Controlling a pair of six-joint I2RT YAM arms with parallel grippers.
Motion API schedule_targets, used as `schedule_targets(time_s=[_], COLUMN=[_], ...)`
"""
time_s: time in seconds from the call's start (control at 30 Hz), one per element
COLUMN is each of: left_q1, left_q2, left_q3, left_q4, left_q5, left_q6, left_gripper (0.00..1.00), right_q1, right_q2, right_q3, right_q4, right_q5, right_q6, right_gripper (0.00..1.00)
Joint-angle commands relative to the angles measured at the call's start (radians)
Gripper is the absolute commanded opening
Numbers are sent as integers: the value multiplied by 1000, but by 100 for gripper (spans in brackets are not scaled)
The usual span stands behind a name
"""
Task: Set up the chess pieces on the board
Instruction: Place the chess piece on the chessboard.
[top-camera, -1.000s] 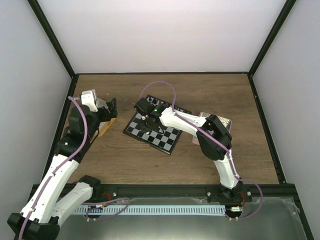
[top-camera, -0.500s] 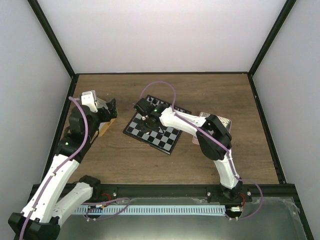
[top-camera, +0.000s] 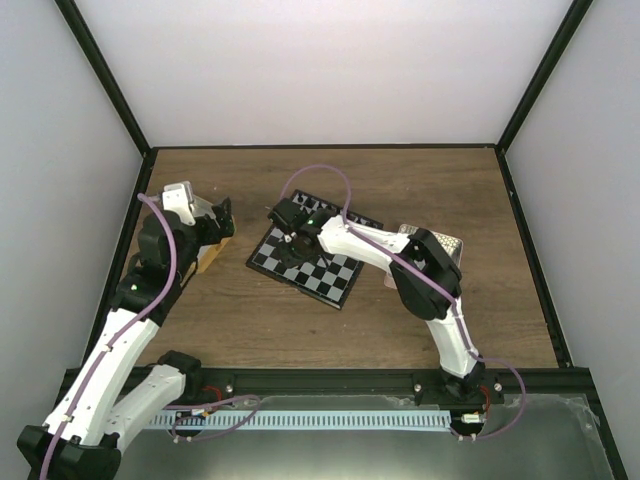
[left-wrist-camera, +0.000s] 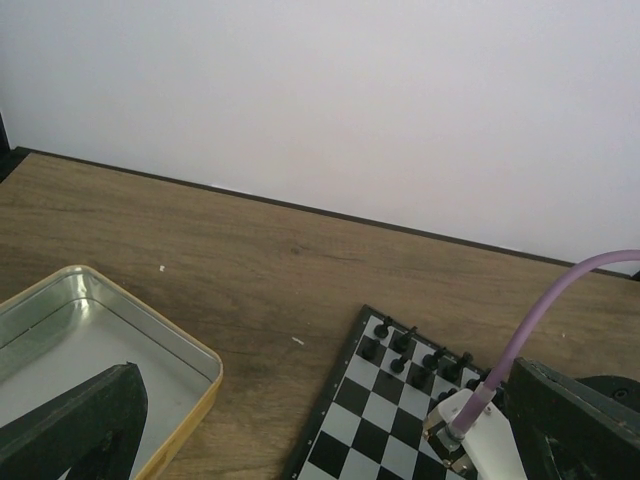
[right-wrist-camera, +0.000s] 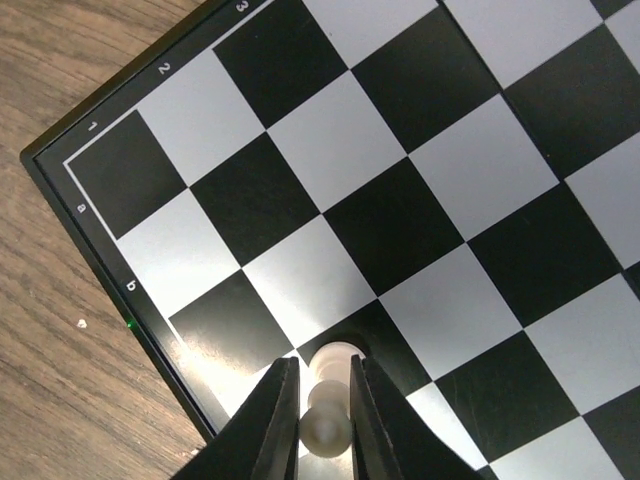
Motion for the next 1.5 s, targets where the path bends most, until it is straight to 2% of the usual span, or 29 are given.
schedule_targets(time_s=[0.0,0.4,1.33,1.47], left_q1=[8,15,25,26], left_q2=[-7,-11,-10,-10], left_q3=[-13,-19,-26,-28], left_q4=[26,28,34,34], left_q5=[10,19,34,36], left_q6=[-7,-8,-13,-13], left_gripper=[100,100,100,100], right_q1=[7,29,35,36], right_q2=[8,-46,-47,-51], right_q3=[-11,-79,-81,-80], right_q4=[1,-2,1,2], right_q5=[-7,-115,-55,-51], right_q6=[-1,-20,-12,-7], right_gripper=[13,12,14,19])
